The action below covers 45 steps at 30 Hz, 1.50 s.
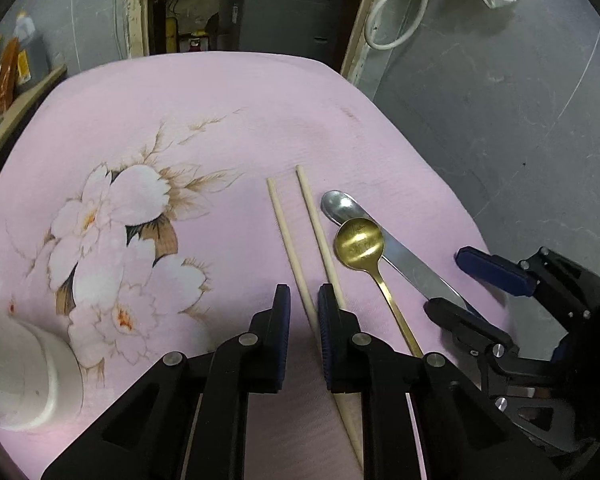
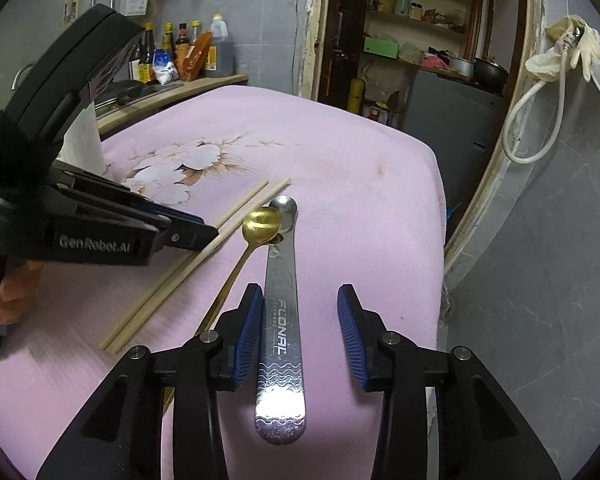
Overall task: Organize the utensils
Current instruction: 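Close left tool on a chopstick while right tool closes on the silver knife handle, then lift the chopstick with left tool while right tool lifts the knife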
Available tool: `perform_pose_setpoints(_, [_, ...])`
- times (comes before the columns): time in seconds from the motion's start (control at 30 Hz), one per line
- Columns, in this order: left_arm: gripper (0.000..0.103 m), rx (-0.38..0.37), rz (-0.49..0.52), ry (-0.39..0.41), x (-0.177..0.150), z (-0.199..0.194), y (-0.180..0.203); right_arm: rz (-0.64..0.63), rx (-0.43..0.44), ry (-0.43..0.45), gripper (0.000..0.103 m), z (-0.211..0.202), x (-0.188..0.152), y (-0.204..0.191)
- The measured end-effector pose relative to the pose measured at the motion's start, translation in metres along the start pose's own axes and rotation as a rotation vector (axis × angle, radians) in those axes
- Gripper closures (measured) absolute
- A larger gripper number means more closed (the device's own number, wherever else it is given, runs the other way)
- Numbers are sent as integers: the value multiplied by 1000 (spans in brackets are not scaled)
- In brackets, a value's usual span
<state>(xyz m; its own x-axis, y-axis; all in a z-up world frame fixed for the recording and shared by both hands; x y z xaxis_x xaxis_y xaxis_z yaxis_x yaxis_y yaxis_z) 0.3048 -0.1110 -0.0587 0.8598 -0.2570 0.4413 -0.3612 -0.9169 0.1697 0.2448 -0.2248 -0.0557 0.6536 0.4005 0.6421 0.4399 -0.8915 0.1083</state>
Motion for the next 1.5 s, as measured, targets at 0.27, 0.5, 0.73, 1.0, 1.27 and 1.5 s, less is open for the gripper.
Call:
perform_pose_setpoints(0.27, [97, -18, -47, -1, -5, -2, -5, 4, 69, -49, 69, 1, -3, 0])
perform_pose_setpoints(0.5, [101, -7, -96, 19, -23, -13, -13, 18, 65, -38, 86, -10, -15, -6])
perform_pose_setpoints(0.73, [101, -8, -153, 21, -44, -32, -28, 91, 62, -27, 86, -28, -34, -9])
perform_pose_setpoints(1.0, [100, -34, -154, -5, -63, -50, -28, 74, 51, -64, 86, -40, -42, -23])
perform_pose_setpoints(1.27, [99, 7, -57, -74, -57, -46, -21, -25, -1, -109, 73, -11, -15, -33])
perform_pose_setpoints(1.5, [98, 35, 7, -123, -40, -35, -17, -31, 44, -150, 72, 9, 4, -21])
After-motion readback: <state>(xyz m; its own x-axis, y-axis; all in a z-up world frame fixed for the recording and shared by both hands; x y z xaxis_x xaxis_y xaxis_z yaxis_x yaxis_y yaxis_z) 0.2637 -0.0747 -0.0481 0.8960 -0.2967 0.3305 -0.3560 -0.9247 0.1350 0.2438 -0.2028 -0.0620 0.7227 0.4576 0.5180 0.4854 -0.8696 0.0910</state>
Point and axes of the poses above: each gripper's, at about its wrist camera, not at the fingertips, and z roughly the way its jaws point, y to its right, x to its top, the point moved 2 cm from there along z, roughly the way its jaws point, and after that the axes turned 6 degrees about -y, right-handed, at the moved point
